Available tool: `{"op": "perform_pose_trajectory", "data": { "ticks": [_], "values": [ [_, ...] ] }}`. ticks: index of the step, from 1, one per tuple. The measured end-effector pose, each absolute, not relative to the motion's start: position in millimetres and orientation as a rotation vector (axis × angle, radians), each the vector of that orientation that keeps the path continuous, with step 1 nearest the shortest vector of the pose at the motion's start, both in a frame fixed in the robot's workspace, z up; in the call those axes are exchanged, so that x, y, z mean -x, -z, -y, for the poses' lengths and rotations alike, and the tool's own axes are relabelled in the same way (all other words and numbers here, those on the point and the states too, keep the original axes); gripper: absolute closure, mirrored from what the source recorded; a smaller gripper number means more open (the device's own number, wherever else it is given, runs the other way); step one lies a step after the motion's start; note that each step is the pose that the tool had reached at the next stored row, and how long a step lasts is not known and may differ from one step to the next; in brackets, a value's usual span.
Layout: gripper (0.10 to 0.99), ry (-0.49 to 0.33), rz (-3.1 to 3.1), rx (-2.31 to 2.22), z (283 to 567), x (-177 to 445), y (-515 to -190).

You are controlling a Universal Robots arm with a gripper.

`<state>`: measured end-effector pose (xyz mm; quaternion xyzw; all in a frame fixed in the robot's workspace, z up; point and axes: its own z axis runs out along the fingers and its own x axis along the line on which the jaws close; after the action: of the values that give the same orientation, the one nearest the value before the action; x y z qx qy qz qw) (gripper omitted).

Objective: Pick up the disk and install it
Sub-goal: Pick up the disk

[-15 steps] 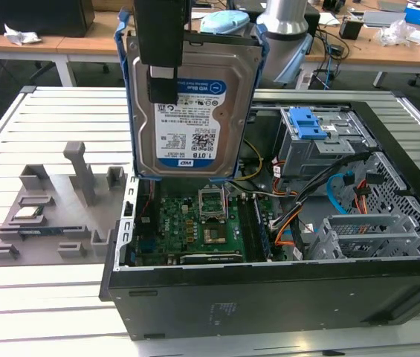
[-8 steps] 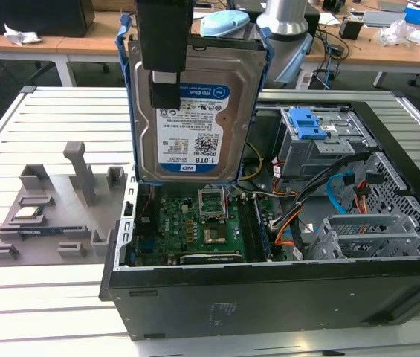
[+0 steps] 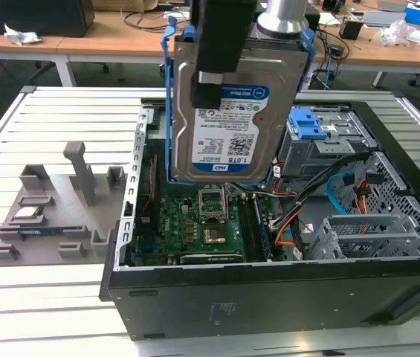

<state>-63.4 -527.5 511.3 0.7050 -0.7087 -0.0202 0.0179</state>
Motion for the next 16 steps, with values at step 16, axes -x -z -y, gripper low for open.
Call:
{"op": "perform_pose_trajectory", "data": {
  "ticks": [16],
  "values": [
    [0.722,0.065,2.201,-2.189,527.6,11.1,-511.3]
  ]
}}
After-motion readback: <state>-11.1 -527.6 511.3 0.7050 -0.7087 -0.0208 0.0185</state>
